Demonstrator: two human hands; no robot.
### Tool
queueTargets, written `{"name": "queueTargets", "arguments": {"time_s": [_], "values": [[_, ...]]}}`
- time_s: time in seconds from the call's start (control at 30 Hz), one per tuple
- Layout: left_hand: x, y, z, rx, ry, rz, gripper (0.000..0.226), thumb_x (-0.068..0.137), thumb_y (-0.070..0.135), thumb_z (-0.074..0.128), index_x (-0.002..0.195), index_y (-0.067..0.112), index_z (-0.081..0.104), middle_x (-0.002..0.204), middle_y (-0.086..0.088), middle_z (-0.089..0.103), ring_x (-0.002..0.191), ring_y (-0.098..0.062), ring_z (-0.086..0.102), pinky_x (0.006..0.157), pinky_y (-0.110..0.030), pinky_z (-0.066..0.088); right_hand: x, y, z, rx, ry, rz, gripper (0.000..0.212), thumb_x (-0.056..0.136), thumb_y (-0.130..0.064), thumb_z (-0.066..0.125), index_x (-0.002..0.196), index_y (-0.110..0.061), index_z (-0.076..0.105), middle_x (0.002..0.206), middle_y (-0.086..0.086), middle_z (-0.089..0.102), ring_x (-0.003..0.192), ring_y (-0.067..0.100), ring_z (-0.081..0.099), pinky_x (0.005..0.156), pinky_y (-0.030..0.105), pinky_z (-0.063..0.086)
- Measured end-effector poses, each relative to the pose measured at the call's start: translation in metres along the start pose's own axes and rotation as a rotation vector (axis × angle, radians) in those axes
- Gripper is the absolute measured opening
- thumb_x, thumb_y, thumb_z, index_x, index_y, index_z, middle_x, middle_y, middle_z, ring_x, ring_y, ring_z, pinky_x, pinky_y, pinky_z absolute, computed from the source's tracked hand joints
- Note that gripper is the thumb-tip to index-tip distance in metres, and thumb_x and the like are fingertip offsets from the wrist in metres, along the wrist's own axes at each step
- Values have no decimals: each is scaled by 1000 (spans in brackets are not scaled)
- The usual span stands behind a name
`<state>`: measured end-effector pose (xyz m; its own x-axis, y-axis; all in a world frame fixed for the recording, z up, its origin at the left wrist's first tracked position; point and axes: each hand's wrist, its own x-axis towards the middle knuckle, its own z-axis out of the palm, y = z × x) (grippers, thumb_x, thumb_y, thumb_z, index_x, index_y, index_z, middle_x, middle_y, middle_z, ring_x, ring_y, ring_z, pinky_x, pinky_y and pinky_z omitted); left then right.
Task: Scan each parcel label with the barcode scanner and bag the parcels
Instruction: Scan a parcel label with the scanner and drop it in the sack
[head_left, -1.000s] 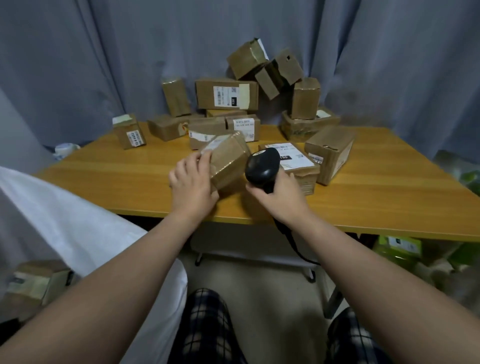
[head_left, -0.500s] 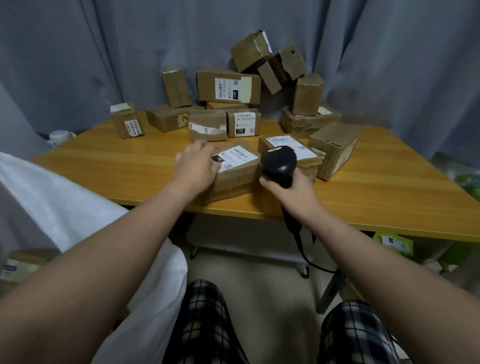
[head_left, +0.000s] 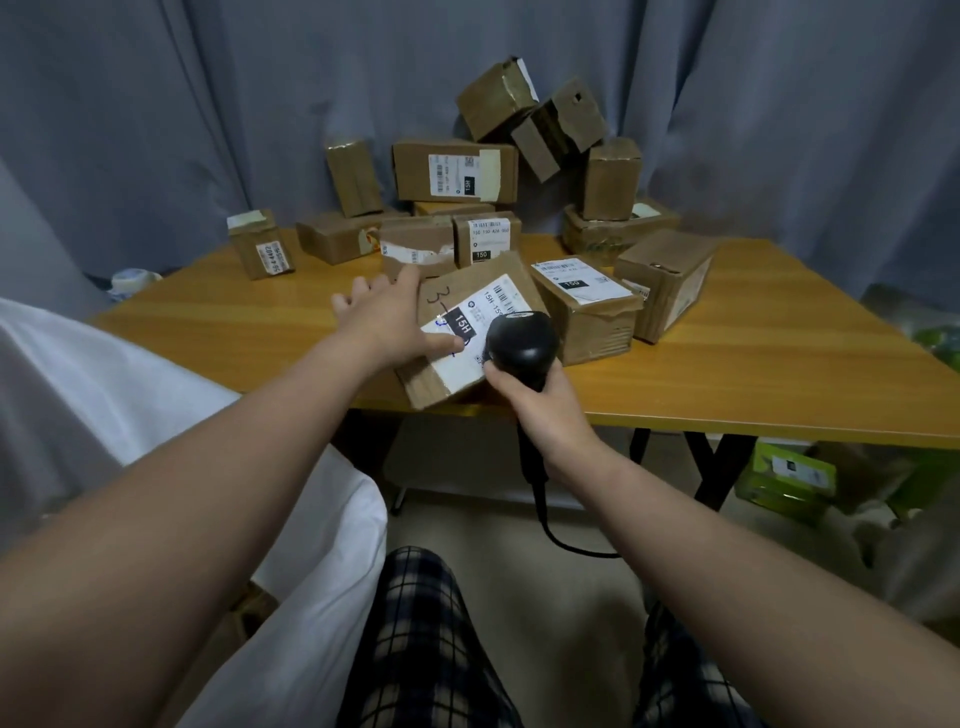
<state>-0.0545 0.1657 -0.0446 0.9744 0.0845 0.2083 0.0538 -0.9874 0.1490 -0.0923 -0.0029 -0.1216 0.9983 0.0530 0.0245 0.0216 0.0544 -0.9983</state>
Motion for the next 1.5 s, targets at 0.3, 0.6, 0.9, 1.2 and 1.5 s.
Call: {"name": "queueTargets", "arguments": {"time_s": [0.3, 0.6, 0.9, 1.2, 1.5], "values": [[-13, -3, -10, -650, -142, -67, 37, 88, 35, 64, 95, 15, 34, 80, 3, 43, 70, -11, 43, 55, -27, 31, 6, -24, -7, 137, 70, -103, 45, 85, -18, 74, 125, -19, 54, 102, -15, 64, 91, -8, 59, 63, 3, 46], [-43, -4, 54, -1251, 6, -106, 95, 84, 24, 73, 149, 35, 6, 123, -3, 53, 113, -18, 55, 92, -39, 52, 14, -47, -40, -136, 120, -251, 21, 80, -31, 76, 74, -23, 57, 64, -3, 58, 62, 17, 55, 65, 33, 44], [-41, 5, 69, -1282, 68, -84, 96, 86, 17, 71, 151, 32, 3, 137, 0, 43, 125, -15, 45, 107, -45, 41, -10, -21, -31, -357, 106, -403, 17, 75, -27, 69, 74, -33, 53, 54, -15, 53, 65, 19, 61, 66, 44, 56], [-35, -1, 73, -1287, 53, -119, 99, 83, 25, 75, 150, 38, 3, 143, -2, 44, 128, -18, 47, 106, -48, 42, -12, -22, -38, -377, 131, -461, 24, 77, -29, 72, 68, -32, 49, 50, -22, 52, 60, 10, 55, 60, 31, 47], [-32, -2, 72, -1267, 36, -126, 98, 84, 27, 73, 150, 39, 2, 143, -1, 43, 128, -20, 45, 105, -48, 42, -21, -14, -39, -290, 98, -406, 25, 84, -22, 72, 71, -30, 52, 57, -11, 54, 61, 15, 57, 59, 33, 49]]}}
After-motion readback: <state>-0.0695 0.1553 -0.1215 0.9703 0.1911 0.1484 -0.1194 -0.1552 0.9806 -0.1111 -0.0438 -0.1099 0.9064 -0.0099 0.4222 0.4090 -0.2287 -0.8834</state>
